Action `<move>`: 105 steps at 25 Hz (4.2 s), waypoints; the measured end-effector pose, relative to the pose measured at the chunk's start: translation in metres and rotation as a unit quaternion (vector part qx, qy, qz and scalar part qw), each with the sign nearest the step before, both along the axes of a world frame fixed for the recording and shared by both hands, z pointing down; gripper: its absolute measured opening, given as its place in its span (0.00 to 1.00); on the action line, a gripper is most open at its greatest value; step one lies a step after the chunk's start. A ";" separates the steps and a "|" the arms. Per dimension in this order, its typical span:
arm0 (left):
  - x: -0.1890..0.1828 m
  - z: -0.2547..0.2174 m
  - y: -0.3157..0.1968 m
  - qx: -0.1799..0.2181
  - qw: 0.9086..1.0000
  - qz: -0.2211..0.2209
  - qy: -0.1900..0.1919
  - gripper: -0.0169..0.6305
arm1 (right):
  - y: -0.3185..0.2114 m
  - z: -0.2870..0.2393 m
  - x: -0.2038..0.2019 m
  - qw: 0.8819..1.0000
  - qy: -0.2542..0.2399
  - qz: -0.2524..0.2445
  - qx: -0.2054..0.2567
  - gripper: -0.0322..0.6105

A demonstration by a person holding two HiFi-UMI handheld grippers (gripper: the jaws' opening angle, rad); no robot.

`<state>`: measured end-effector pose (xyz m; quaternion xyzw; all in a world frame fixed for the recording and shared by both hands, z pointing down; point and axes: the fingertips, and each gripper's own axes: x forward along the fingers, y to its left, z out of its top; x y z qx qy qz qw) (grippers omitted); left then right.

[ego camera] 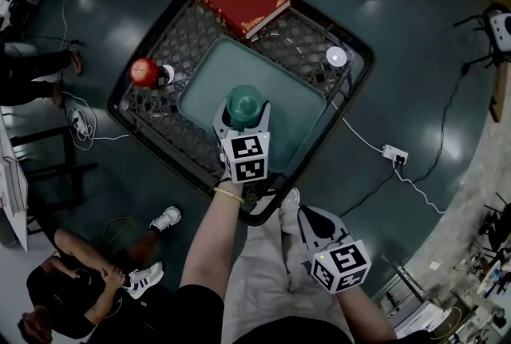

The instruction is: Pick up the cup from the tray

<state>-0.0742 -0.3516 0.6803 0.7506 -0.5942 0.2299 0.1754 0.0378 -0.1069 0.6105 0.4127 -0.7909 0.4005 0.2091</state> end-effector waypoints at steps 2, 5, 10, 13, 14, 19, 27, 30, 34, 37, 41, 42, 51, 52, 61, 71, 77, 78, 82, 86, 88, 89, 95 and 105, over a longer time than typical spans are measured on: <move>0.000 0.000 -0.001 0.001 1.000 -0.002 0.000 0.60 | 0.000 0.000 0.000 1.000 0.001 0.000 0.000 0.05; 0.000 -0.001 -0.001 0.000 1.000 -0.002 -0.002 0.60 | 0.000 -0.002 0.001 1.000 0.002 0.002 0.001 0.05; 0.001 -0.002 0.001 -0.002 1.000 0.005 -0.008 0.60 | 0.000 -0.005 0.001 1.000 0.003 0.002 0.006 0.05; 0.003 -0.005 0.003 -0.003 1.000 0.007 -0.005 0.60 | -0.001 -0.008 0.002 1.000 0.004 0.004 0.010 0.05; 0.004 -0.007 0.003 -0.003 1.000 0.007 -0.004 0.60 | -0.002 -0.009 0.002 1.000 0.004 0.004 0.012 0.05; 0.002 -0.021 0.008 0.000 1.000 0.008 -0.003 0.60 | -0.005 -0.018 0.000 1.000 0.004 0.001 0.025 0.05; 0.002 -0.051 0.024 0.001 1.000 0.005 0.004 0.60 | -0.010 -0.042 -0.007 0.998 -0.002 -0.006 0.054 0.05; 0.003 -0.063 0.033 0.001 1.000 0.005 0.004 0.60 | -0.009 -0.053 -0.008 0.998 -0.003 -0.009 0.065 0.05; 0.006 -0.081 0.047 0.004 1.000 0.006 0.006 0.60 | -0.006 -0.065 -0.007 0.997 -0.002 -0.011 0.078 0.05; 0.007 -0.094 0.060 0.005 1.000 0.008 0.007 0.60 | -0.005 -0.073 -0.008 0.996 0.000 -0.015 0.088 0.05; 0.008 -0.108 0.079 0.007 1.000 0.011 0.006 0.60 | -0.004 -0.083 -0.006 0.995 0.002 -0.019 0.101 0.05; 0.007 -0.110 0.085 0.005 1.000 0.011 0.007 0.60 | -0.004 -0.084 -0.005 0.994 0.002 -0.019 0.104 0.05; 0.003 -0.142 0.133 0.001 1.000 -0.001 0.023 0.60 | 0.002 -0.100 -0.003 0.992 0.003 -0.024 0.125 0.05; 0.003 -0.146 0.138 0.002 1.000 -0.002 0.025 0.60 | 0.003 -0.102 -0.003 0.991 0.002 -0.024 0.128 0.05; -0.001 -0.180 0.186 0.007 0.999 -0.007 0.032 0.60 | 0.011 -0.120 -0.003 0.988 -0.001 -0.028 0.150 0.05; -0.004 -0.203 0.230 0.004 0.999 -0.007 0.037 0.60 | 0.023 -0.135 -0.004 0.985 -0.002 -0.040 0.167 0.05; -0.005 -0.211 0.249 0.003 0.999 -0.008 0.042 0.60 | 0.029 -0.140 -0.005 0.984 -0.001 -0.044 0.174 0.05; -0.005 -0.212 0.251 0.004 0.999 -0.007 0.042 0.60 | 0.030 -0.141 -0.005 0.984 -0.001 -0.045 0.175 0.05; -0.005 -0.216 0.262 0.005 0.999 -0.007 0.043 0.60 | 0.036 -0.145 -0.005 0.982 -0.001 -0.049 0.181 0.05; -0.005 -0.218 0.266 0.009 0.999 -0.008 0.044 0.60 | 0.036 -0.148 -0.006 0.980 0.003 -0.054 0.190 0.05; -0.005 -0.219 0.268 0.009 0.999 -0.009 0.043 0.60 | 0.038 -0.149 -0.006 0.979 0.006 -0.059 0.195 0.05; -0.005 -0.219 0.269 0.009 0.999 -0.011 0.043 0.60 | 0.039 -0.150 -0.007 0.979 0.007 -0.061 0.197 0.05; -0.006 -0.222 0.270 0.015 0.999 -0.015 0.044 0.60 | 0.040 -0.151 -0.008 0.977 0.009 -0.066 0.200 0.05; -0.005 -0.224 0.272 0.019 0.999 -0.017 0.043 0.60 | 0.044 -0.152 -0.005 0.977 0.010 -0.066 0.202 0.05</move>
